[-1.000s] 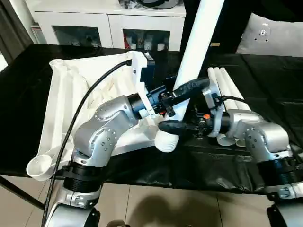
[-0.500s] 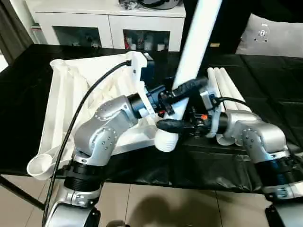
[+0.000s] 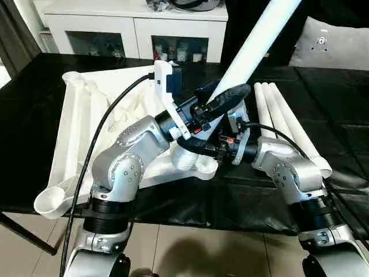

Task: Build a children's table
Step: Pick table leg, then insert table leg to table base

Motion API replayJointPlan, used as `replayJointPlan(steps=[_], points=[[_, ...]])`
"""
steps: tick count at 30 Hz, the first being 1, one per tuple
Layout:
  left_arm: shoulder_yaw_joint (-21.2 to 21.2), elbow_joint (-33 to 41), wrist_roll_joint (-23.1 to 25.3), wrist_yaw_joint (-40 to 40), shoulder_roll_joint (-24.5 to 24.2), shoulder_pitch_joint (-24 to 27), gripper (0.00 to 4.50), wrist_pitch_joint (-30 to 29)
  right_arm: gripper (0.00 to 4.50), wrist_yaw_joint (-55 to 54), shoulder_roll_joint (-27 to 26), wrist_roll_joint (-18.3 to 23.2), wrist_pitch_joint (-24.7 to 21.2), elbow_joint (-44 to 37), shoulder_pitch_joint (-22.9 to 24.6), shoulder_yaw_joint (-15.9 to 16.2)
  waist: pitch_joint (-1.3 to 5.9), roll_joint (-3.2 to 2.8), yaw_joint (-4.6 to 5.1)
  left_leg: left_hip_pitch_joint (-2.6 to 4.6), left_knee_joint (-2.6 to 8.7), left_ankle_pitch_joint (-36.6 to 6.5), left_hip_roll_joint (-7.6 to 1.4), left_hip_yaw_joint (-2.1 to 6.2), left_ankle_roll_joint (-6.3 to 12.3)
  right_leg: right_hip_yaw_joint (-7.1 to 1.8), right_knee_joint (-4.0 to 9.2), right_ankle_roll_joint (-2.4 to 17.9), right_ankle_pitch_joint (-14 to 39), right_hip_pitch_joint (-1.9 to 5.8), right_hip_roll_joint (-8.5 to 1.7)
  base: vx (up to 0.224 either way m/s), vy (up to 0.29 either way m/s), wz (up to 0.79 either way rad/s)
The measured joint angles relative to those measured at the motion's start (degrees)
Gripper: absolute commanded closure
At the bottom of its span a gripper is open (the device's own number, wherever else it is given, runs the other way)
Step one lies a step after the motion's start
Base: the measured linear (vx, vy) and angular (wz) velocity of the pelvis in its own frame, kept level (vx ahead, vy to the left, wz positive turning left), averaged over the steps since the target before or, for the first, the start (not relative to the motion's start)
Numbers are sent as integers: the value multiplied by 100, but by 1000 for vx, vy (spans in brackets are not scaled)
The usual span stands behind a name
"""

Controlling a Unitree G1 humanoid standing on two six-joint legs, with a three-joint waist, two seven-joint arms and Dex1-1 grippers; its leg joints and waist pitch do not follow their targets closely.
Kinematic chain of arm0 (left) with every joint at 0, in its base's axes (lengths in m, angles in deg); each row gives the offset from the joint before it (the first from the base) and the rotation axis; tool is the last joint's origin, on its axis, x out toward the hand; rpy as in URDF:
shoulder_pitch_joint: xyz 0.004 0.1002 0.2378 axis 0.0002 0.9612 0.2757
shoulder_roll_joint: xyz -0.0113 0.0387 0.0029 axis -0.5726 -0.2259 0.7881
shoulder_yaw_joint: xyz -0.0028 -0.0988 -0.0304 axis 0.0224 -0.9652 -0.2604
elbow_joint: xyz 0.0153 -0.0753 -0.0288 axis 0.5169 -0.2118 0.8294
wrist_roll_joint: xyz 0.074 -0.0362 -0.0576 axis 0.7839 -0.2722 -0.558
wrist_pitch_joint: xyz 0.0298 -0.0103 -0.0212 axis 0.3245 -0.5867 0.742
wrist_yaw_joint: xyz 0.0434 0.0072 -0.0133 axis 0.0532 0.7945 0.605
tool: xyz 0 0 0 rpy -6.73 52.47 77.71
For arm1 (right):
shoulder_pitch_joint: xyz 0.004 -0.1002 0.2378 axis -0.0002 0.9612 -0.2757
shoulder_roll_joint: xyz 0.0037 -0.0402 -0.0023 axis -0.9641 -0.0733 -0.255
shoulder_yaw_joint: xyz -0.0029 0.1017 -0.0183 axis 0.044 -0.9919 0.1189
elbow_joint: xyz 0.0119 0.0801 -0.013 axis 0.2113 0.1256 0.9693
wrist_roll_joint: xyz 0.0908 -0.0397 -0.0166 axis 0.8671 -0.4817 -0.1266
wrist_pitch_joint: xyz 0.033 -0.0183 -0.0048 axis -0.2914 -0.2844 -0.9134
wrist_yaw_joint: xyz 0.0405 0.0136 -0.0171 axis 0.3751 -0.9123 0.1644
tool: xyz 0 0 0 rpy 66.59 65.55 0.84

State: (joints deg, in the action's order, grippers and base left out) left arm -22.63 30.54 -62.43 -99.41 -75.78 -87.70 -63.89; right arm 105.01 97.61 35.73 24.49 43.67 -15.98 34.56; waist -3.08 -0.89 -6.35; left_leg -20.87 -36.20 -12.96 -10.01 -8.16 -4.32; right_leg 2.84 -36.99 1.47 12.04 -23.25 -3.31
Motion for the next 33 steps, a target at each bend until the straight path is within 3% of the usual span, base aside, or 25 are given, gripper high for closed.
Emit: replayJointPlan(steps=[4, 6, 8, 13, 18, 19, 24, 26, 28, 30, 33], points=[[-147, 15, -111, 52, 11, 15, 158, -57, 262, -205, -90, 29, -18, -101, 70, -41, -4, -13, 24, 1, 1, 0, 0, 0, 0, 0, -1, 0, 0, 0, 0, 0, 0, 0], [-158, 121, -102, 44, -208, 42, 158, -55, 262, -577, -96, -36, -67, -155, 90, -67, -5, -41, 43, 1, 1, 1, 0, 1, -2, 0, 0, -1, -1, 0, 0, 0, 0, 0], [-27, 366, -37, -207, -566, 171, 158, -11, 262, -1021, 71, -176, -86, -66, 212, -312, -5, -58, 26, -1, 1, 0, 0, 1, -5, 0, 4, -2, -1, 1, 0, 0, 0, 0], [630, 221, 1048, -738, -1810, 636, 158, 230, 263, -1449, 412, -510, -400, -26, 378, -501, -6, -121, 105, 1, 5, 1, 0, 1, -8, 1, 4, -5, 0, 1, 1, 0, 0, 0], [1278, -95, 1771, -998, -2314, 777, 158, 471, 264, -1958, 255, -728, 32, 73, 437, -628, -10, -140, 147, 2, 7, 1, -2, -1, -15, 1, 3, -8, -2, -1, 2, 0, 0, 0], [1349, -184, 1869, -1048, -2407, 779, 184, 580, 264, -2043, 232, -742, 123, 72, 437, -657, -7, -144, 147, 4, 9, 1, -2, -1, -15, 1, 3, -8, -2, -1, 2, 0, 0, 0], [1526, -1028, 2315, -1381, -2779, 842, 204, 1040, 264, -2309, 227, -1020, 467, -44, 568, -638, -6, -159, 141, 3, 14, 1, 0, -2, -17, 1, 6, -8, -2, -1, 2, 0, 0, 0], [1557, -1245, 2411, -1504, -2822, 891, 232, 1203, 264, -2301, 226, -1089, 548, -44, 608, -613, -7, -162, 140, 1, 14, 0, 0, -1, -18, 0, 9, -8, -2, -1, 1, 0, 0, 0], [1588, -1430, 2486, -1655, -2864, 889, 238, 1444, 264, -2166, 200, -982, 510, -45, 607, -620, -7, -162, 140, 2, 15, -1, 1, -1, -20, 0, 9, -8, -2, -1, 1, 0, 0, 0], [1667, -1672, 2585, -1778, -2975, 881, 275, 1648, 264, -2027, 153, -819, 408, -55, 607, -626, -8, -166, 140, 3, 18, -1, 1, -1, -20, 0, 8, -8, -2, -1, 1, 0, 0, 0], [1710, -1910, 2667, -1901, -3065, 879, 278, 1815, 264, -1966, 150, -699, 370, -87, 607, -629, -10, -170, 139, 4, 19, -2, 0, -1, -22, 0, 8, -8, -2, -1, 1, 0, 0, 0]])
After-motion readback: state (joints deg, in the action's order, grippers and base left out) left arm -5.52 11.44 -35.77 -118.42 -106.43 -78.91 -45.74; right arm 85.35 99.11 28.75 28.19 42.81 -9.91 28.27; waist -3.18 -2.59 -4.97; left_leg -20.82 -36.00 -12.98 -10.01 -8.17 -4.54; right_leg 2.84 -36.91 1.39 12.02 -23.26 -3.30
